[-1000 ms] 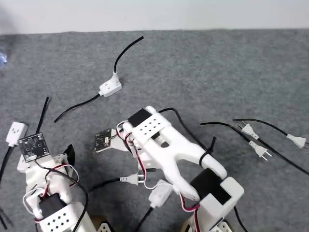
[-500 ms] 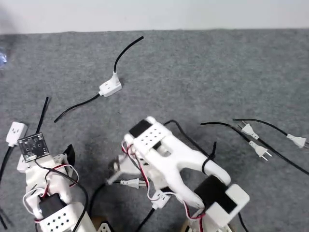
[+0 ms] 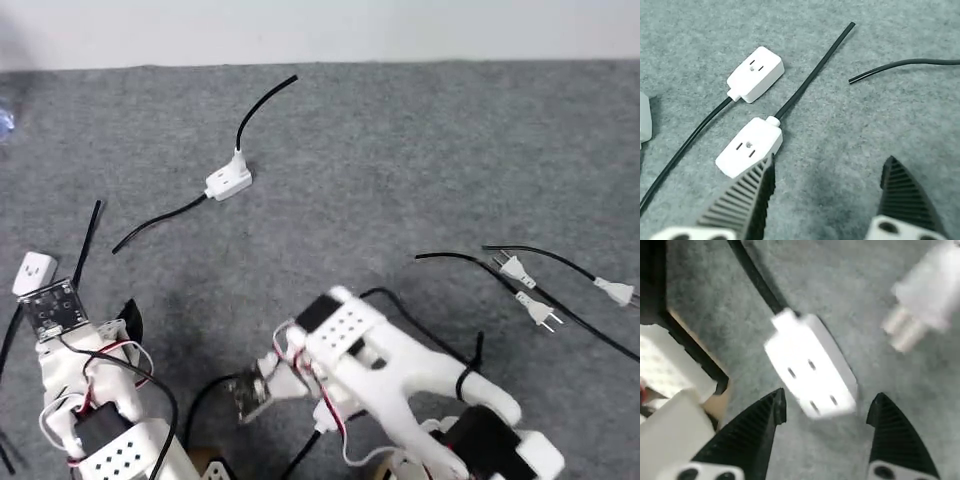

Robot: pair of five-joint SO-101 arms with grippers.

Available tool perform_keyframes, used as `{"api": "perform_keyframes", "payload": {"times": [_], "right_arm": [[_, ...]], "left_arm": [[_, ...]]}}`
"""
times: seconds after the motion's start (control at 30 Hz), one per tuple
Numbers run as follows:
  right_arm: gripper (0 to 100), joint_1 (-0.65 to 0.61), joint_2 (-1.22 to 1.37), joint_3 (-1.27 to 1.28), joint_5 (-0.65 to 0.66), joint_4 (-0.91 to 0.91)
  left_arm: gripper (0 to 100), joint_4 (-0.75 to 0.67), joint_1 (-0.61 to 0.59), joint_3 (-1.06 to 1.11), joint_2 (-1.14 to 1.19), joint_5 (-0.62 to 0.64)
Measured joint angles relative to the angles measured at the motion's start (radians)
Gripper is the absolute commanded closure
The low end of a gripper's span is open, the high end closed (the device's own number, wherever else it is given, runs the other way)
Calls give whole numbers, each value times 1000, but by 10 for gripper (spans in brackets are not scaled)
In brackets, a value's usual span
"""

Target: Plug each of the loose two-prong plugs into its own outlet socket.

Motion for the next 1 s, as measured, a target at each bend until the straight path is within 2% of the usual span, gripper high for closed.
{"api": "perform_keyframes", "payload": {"times": [0.23,0.3,0.4,0.5,0.57,0.73,0.83,1.0], "right_arm": [[740,-15,-49,147,25,-164],[805,-8,-49,152,25,-176],[991,12,-49,152,25,-192],[962,28,-49,150,29,-224],[995,28,-49,150,29,-233],[990,29,-55,150,29,-233],[990,25,-89,152,29,-166],[990,20,-279,34,29,100]], "left_arm": [[676,0,-5,0,0,0],[676,0,-5,0,0,0],[676,0,-5,0,0,0],[676,0,-5,0,0,0],[676,0,-5,0,0,0],[676,0,26,0,0,0],[676,0,37,0,0,0],[676,0,40,0,0,0]]}}
